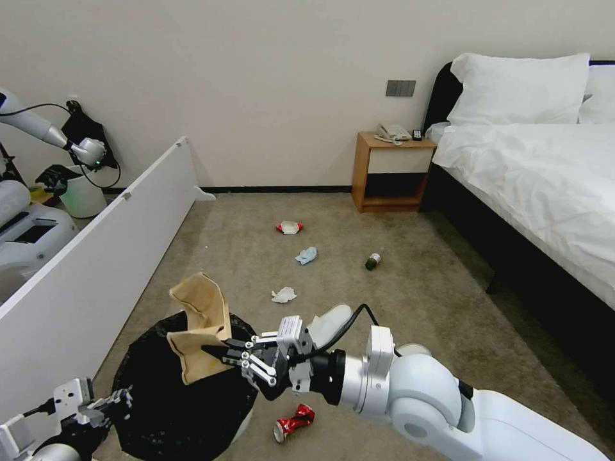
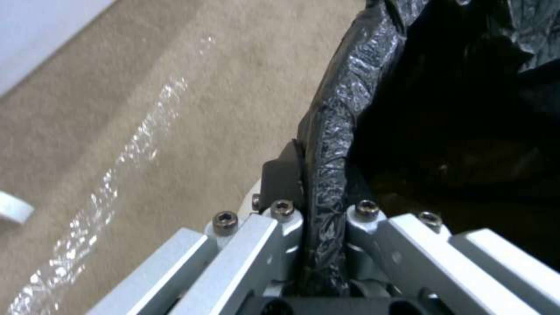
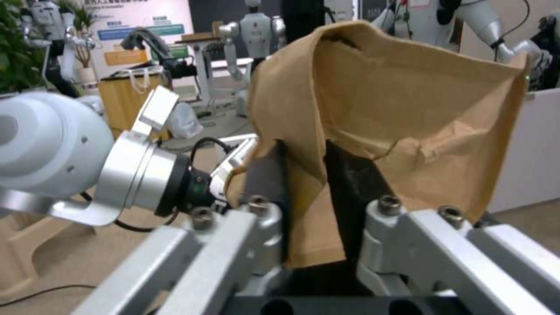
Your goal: Pick up the trash bin, then pick up the garbage from the floor and place it into the trash bin.
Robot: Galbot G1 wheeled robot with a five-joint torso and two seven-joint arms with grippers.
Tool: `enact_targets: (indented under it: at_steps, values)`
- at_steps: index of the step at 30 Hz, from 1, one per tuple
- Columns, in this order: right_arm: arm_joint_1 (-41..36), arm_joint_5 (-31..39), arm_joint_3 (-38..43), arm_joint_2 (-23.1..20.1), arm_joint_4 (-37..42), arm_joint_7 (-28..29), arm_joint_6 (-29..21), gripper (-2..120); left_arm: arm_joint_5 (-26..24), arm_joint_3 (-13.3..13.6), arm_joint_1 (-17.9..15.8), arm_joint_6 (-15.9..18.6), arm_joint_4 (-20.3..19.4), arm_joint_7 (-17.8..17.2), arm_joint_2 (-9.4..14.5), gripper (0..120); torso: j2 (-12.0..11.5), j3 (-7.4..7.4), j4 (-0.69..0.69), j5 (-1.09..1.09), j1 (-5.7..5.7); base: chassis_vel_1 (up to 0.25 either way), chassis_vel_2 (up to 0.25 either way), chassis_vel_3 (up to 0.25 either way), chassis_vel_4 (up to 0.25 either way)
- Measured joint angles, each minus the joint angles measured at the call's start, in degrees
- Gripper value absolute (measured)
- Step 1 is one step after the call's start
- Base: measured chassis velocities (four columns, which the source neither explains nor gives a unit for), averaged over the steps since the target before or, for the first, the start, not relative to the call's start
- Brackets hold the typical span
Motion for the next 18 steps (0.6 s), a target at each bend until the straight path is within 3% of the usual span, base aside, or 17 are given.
enact_targets:
  at_steps: [4,7,11,17,18]
  values:
    - [-0.5,-0.6,-0.2,-0.3,0.1,0.0,-0.1,33,-1.8,0.1,0.2,0.5,-0.5,-1.1,0.1,2,0.0,0.00,0.00,-0.01,0.00,0.000,0.000,0.000,0.000]
    - [-0.6,-0.8,-0.3,-0.4,0.1,0.0,-0.1,48,-2.7,0.0,0.2,0.8,-0.9,-1.6,0.3,2,0.0,0.00,0.00,-0.01,0.00,0.000,0.000,0.000,0.000]
    - [-0.7,-0.8,-0.3,-0.5,0.1,0.0,-0.1,57,-2.9,0.0,0.3,0.9,-1.0,-1.8,0.4,2,0.0,0.00,0.00,-0.01,0.00,0.000,0.000,0.000,0.000]
    - [-0.9,-1.0,-0.3,-0.5,0.1,0.1,-0.2,84,-2.8,0.3,0.5,1.0,-1.1,-1.8,0.1,2,0.0,0.00,0.00,0.00,0.00,0.000,0.000,0.000,0.000]
    - [-0.9,-1.0,-0.3,-0.5,0.1,0.1,-0.2,84,-2.8,0.3,0.5,1.0,-1.1,-1.8,0.1,2,0.0,0.00,0.00,0.00,0.00,0.000,0.000,0.000,0.000]
